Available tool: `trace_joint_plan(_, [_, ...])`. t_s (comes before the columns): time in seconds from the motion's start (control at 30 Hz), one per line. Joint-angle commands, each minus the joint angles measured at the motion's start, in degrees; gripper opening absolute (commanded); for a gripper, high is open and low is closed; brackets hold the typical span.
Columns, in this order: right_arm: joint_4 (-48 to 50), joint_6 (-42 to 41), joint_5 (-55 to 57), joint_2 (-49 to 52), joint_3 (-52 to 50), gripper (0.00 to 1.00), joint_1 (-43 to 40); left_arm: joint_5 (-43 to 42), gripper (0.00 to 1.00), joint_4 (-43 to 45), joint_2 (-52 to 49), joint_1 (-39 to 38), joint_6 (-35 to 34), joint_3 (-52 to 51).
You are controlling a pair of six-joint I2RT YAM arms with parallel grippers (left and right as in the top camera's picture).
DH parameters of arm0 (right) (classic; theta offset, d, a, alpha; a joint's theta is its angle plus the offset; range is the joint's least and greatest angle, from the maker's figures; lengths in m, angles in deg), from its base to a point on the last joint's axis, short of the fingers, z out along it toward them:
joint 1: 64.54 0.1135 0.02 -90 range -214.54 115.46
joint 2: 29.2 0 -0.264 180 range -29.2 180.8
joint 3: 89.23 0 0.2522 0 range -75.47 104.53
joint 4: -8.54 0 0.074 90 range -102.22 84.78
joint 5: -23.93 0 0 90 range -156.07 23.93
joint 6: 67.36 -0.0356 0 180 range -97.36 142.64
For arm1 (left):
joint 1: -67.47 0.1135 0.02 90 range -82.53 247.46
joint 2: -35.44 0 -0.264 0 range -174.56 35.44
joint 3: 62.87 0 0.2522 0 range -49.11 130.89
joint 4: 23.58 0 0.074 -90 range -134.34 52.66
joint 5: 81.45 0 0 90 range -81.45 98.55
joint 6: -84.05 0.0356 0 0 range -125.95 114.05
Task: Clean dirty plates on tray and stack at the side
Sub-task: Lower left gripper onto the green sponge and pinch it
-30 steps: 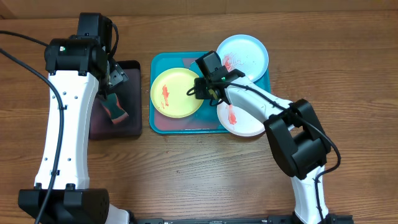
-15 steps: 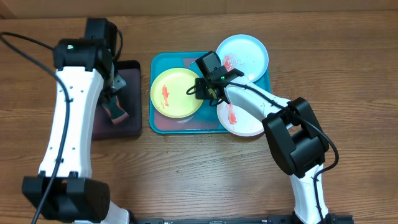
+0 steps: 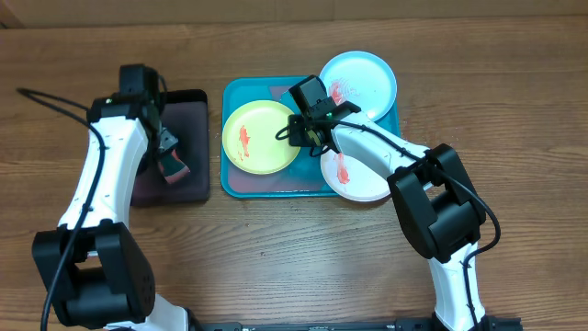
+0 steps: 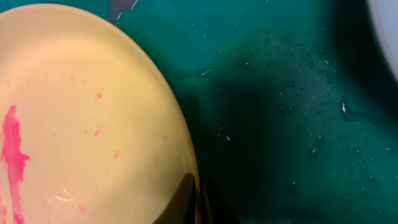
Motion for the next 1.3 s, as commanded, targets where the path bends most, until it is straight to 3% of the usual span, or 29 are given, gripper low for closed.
trace_joint_plan(0.0, [-0.46,0.37,0.61,1.62,0.55,0.04,0.22,-2.75,0.43,5.77,-0.46,0.79,5.07,-3.74])
trace_joint_plan(0.1, [-0.42,0.37,0.61,1.62,0.55,0.04,0.22,-6.91,0.41,11.19,-0.46,0.57,10.84,-5.81])
trace_joint_plan(0.33, [-0.44,0.39,1.05,1.62,0.55,0.04,0.22,-6.78,0.4,11.5,-0.46,0.66,11.39,-6.64])
trace_joint_plan(0.63, [-0.44,0.39,1.05,1.62,0.55,0.04,0.22,-8.39,0.25,15.1,-0.46,0.63,10.97,-11.8])
trace_joint_plan(0.9, [-0.57,0.37,1.03,1.62,0.55,0.04,0.22,-9.55,0.27,16.98,-0.46,0.66,6.45,-12.31])
trace_joint_plan(1.27, [-0.63,0.37,1.03,1.62,0.55,0.04,0.22,-11.47,0.31,3.02,-0.59,0.98,7.28,-0.24])
